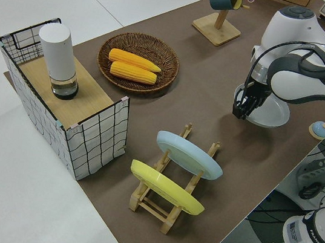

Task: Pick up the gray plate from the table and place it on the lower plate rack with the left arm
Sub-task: 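Close the left gripper on the gray plate rim and tilt it up, then lift the gray plate with the left gripper toward the plate rack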

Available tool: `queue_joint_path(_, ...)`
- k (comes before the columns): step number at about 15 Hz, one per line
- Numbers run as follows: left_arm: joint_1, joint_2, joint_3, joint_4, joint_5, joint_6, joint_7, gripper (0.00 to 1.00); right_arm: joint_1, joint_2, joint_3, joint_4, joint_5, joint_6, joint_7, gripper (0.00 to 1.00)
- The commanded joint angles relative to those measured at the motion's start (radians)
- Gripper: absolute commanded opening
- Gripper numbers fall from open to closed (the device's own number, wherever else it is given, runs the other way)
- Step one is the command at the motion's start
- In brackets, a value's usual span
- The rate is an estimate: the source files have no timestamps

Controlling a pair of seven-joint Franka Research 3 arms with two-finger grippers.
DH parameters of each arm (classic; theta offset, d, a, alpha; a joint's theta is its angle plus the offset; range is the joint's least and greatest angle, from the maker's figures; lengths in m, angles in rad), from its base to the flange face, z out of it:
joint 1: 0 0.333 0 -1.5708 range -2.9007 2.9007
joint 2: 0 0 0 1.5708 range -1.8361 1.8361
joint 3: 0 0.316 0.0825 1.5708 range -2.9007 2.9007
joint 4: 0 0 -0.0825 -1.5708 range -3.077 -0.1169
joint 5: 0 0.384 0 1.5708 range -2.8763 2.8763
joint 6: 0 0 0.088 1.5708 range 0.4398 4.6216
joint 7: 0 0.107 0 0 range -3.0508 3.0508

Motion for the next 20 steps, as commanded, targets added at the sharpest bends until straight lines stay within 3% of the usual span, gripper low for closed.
queue_joint_path(1, 0.007, -0.028, 0.014, 0.117, -0.010, -0.149, 0.018, 0.00, -0.007, -0.002, 0.007, 0.006, 0.007, -0.014, -0.001, 0.990)
queue_joint_path(5, 0.010, -0.028, 0.040, 0.281, 0.007, -0.326, 0.020, 0.00, -0.007, -0.002, 0.005, 0.006, 0.007, -0.013, 0.000, 0.990)
queue_joint_path(11, 0.007, -0.025, 0.047, 0.432, 0.182, -0.479, 0.017, 0.00, -0.007, -0.002, 0.007, 0.006, 0.007, -0.014, 0.000, 0.987)
queue_joint_path(14, -0.003, -0.025, 0.021, 0.452, 0.340, -0.533, 0.006, 0.00, -0.007, -0.002, 0.007, 0.006, 0.007, -0.014, -0.001, 0.987)
queue_joint_path(16, -0.005, -0.019, -0.022, 0.450, 0.461, -0.565, -0.005, 0.00, -0.007, -0.002, 0.007, 0.006, 0.007, -0.014, 0.000, 0.990)
queue_joint_path(20, -0.007, -0.011, -0.059, 0.445, 0.610, -0.627, -0.028, 0.00, -0.007, -0.002, 0.007, 0.006, 0.007, -0.014, 0.000, 0.990)
